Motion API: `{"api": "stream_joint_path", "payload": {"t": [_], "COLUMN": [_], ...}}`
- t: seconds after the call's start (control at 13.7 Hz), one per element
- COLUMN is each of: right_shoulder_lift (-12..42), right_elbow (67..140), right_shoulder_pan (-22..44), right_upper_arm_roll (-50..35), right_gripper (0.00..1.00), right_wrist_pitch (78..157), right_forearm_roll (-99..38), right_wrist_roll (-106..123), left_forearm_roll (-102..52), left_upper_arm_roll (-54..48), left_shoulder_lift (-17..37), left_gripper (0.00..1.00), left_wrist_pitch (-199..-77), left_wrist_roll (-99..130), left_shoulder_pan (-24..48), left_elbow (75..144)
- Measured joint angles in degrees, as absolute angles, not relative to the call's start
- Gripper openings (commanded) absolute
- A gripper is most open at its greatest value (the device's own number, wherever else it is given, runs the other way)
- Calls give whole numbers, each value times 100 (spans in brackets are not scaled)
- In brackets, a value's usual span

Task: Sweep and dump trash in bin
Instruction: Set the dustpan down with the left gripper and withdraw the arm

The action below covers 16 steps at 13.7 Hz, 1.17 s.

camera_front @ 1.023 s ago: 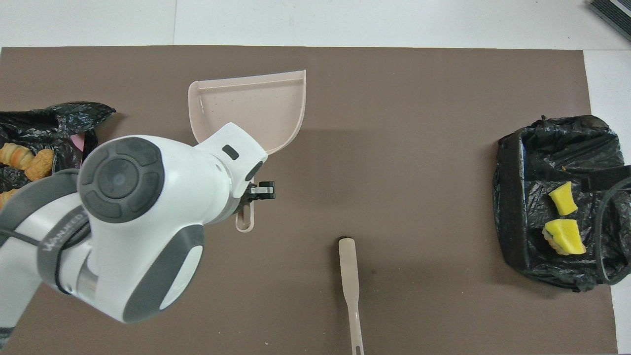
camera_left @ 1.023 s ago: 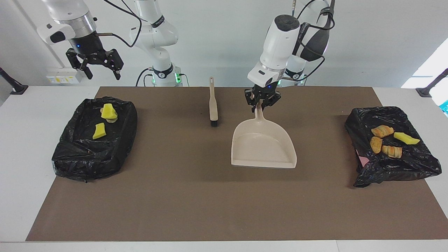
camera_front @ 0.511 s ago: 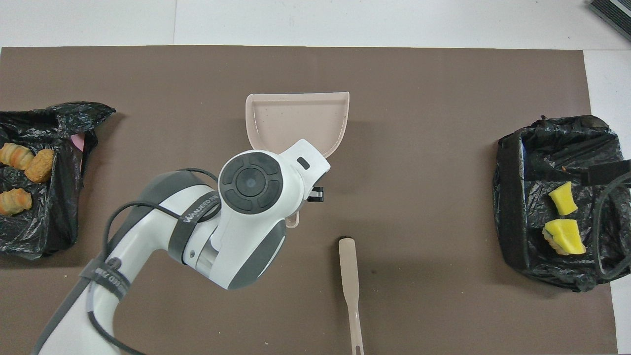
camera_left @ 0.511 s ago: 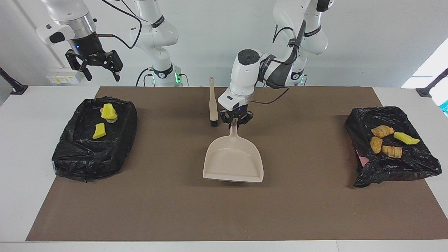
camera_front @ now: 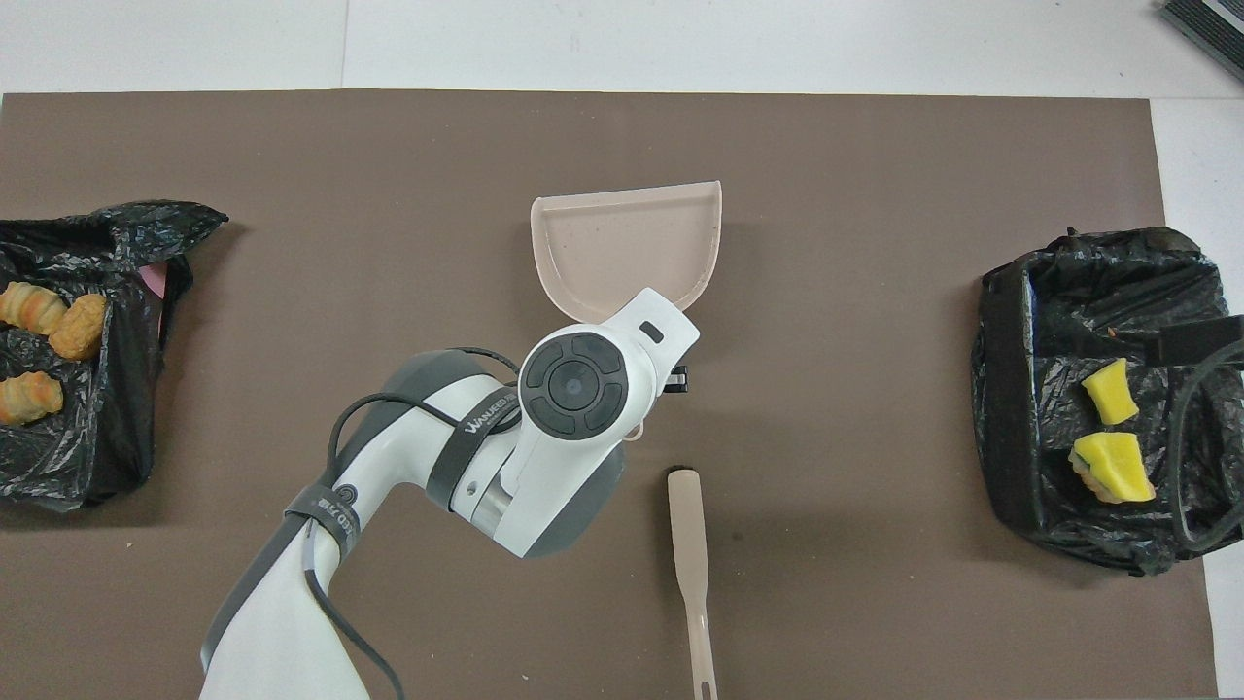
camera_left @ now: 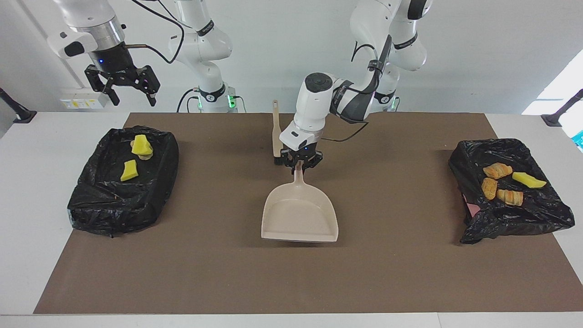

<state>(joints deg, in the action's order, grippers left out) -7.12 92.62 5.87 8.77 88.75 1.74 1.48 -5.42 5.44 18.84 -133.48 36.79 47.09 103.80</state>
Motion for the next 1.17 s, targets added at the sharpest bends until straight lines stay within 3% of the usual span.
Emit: {"api": "stream_joint_path", "payload": {"t": [0.15, 0.22, 0.29, 0.37, 0.73, 1.17], "right_shoulder_lift": [-712, -712, -712, -712, -712, -712], "right_elbow": [9264, 9265, 9266, 9267, 9272, 9278], "right_shoulder_pan": [587, 587, 585, 582, 579, 578], "right_upper_arm_roll": [877, 877, 878, 880, 883, 884], "right_gripper": [100, 100, 100, 100, 100, 100], "right_wrist_pitch": [8875, 8875, 8875, 8875, 8875, 8875], "right_forearm_roll": [174, 174, 174, 174, 174, 174], "right_wrist_roll": [148, 148, 148, 148, 148, 148], "left_forearm_roll": [-557, -560, -560, -560, -561, -561], "left_upper_arm_roll": [537, 530, 531, 533, 637, 689], "left_shoulder_lift": [2102, 2216, 2303, 2349, 2286, 1816], "left_gripper": [0, 49, 82, 100, 100, 100], "left_wrist_pitch": [-13677, -13860, -13983, -14068, -14088, -13282], "left_wrist_roll": [3803, 3902, 3956, 3954, 3953, 3907], "left_shoulder_pan": [4777, 4843, 4895, 4908, 4823, 4040], "left_elbow": [10378, 10378, 10374, 10371, 10285, 10189]}}
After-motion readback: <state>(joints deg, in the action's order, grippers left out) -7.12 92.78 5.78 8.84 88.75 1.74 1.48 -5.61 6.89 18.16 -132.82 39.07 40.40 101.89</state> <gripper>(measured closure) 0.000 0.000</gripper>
